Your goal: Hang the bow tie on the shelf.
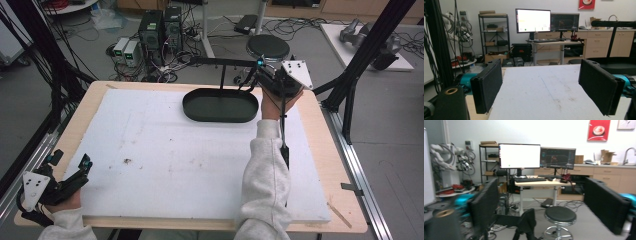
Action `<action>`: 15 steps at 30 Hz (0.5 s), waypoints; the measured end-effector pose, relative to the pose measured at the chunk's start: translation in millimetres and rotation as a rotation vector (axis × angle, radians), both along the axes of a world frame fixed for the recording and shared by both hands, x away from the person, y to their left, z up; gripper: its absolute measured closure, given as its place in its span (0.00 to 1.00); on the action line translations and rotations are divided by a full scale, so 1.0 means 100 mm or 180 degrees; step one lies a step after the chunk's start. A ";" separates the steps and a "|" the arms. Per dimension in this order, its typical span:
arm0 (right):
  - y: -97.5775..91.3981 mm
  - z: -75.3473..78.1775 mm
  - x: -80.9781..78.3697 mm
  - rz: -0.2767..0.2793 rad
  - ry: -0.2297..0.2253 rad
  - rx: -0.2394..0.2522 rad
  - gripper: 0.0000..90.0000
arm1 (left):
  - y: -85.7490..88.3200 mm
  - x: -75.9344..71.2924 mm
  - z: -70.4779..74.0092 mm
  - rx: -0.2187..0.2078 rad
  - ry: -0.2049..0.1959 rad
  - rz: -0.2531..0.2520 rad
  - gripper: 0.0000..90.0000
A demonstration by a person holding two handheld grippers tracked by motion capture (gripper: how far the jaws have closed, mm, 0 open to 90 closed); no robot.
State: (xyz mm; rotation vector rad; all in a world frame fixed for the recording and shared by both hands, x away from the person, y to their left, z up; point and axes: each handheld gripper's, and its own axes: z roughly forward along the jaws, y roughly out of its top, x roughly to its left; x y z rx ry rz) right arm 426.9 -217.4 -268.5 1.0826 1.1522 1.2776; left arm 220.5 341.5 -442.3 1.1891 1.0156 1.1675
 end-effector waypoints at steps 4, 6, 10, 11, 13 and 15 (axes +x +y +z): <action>-0.05 0.07 -0.16 -0.0073 0.0008 -0.0125 0.01 | -0.01 0.00 0.00 0.0015 -0.0016 -0.0037 0.21; -0.10 0.11 -0.25 -0.0058 0.0009 -0.0169 0.01 | -0.03 0.00 0.01 0.0033 -0.0026 -0.0060 0.21; -0.23 0.16 -0.49 -0.0069 -0.0111 -0.0207 0.01 | -0.03 0.00 0.01 0.0041 -0.0029 -0.0063 0.21; -0.25 0.16 -0.54 -0.0077 -0.0109 -0.0208 0.01 | -0.03 -0.01 0.02 0.0040 -0.0033 -0.0060 0.21; -0.30 0.16 -0.67 -0.0087 -0.0129 -0.0232 0.01 | -0.03 -0.01 0.02 0.0042 -0.0035 -0.0071 0.21; -0.37 0.14 -0.80 -0.0126 -0.0169 -0.0261 0.01 | -0.04 -0.02 0.02 0.0045 -0.0041 -0.0074 0.21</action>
